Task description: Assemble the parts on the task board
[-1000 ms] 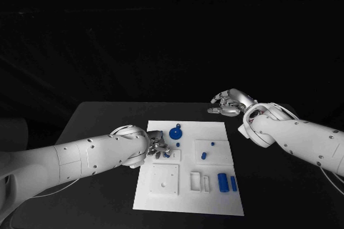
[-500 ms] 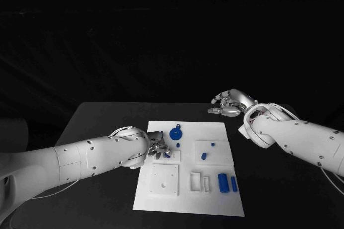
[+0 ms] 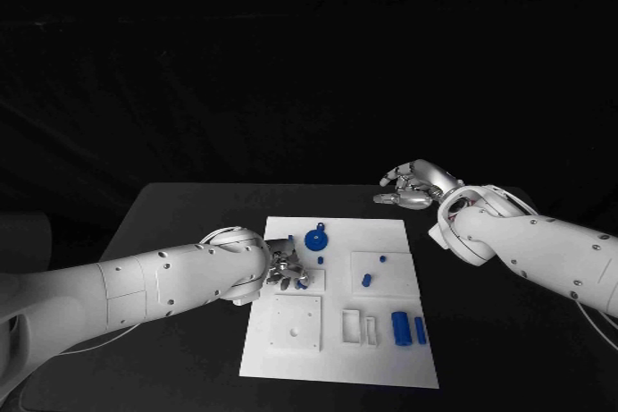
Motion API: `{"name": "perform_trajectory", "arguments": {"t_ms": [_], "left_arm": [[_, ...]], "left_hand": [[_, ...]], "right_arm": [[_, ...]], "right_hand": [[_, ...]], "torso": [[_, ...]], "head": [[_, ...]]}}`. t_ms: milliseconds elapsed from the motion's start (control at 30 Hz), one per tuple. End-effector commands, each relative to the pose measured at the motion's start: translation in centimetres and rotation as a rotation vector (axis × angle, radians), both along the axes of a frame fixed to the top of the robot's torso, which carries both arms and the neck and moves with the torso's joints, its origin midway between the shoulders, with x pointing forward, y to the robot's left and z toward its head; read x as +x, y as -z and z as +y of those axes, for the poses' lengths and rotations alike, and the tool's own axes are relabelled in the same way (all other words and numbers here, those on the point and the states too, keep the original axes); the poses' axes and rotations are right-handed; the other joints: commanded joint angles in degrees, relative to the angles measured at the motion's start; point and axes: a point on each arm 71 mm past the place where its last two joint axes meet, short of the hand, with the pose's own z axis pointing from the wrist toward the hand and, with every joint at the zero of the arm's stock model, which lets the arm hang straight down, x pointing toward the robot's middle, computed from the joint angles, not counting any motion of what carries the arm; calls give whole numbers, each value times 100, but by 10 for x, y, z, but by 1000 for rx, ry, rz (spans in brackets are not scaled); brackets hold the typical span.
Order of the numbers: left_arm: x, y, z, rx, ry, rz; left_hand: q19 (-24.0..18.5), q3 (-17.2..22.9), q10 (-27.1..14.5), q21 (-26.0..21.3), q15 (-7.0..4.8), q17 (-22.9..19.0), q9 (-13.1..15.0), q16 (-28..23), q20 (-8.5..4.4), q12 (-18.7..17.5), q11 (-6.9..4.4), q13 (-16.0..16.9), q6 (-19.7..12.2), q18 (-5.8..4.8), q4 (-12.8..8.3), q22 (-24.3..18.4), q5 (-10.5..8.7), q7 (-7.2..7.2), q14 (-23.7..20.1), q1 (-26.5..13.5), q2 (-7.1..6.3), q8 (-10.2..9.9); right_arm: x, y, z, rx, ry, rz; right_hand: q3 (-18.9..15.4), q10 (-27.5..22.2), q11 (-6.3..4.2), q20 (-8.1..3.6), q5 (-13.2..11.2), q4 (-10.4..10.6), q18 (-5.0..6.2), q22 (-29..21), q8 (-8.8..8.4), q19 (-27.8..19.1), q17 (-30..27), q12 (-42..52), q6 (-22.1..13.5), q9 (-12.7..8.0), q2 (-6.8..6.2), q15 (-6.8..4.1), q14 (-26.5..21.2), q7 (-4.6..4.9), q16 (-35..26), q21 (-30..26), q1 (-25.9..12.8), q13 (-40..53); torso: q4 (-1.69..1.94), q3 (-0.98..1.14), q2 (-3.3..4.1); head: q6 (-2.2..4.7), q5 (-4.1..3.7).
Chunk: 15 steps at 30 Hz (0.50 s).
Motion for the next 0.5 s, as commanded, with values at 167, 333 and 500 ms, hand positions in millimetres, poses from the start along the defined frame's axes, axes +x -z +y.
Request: {"name": "perform_trajectory", "arguments": {"t_ms": [167,333,500], "left_arm": [[-6,8,-2,52,42,46],[-5,8,-1,52,42,45],[-4,4,1,7,14,-8]], "left_hand": [[31,10,-2,37,-186,-9,11,42,-603,47,-36,15,849,58,-23,6,77,-334,141,108,22,25],[30,-7,-8,39,-187,-16,19,66,-597,78,-38,26,856,56,-10,8,196,-336,137,130,29,34],[24,-47,-19,42,-190,-24,29,103,-589,119,-43,37,863,50,32,12,368,-339,133,82,117,45]], "right_arm": [[0,0,2,-7,-17,1],[0,0,2,-6,-17,1],[0,0,1,-6,-16,0]], "right_hand": [[-30,-3,-36,-6,34,-1,570,6,27,39,-7,29,0,2,41,5,43,40,1,-39,-19,-8],[-30,-3,-36,-7,37,1,570,6,27,39,-7,30,0,2,42,5,43,40,1,-40,-20,-10],[-32,-3,-36,-7,40,3,570,7,27,40,-7,31,0,1,43,4,44,40,1,-42,-23,-12]], "torso": [[0,2,4],[-3,-1,1],[-1,-2,0]], "head": [[-12,4],[-10,7],[-9,13]]}}
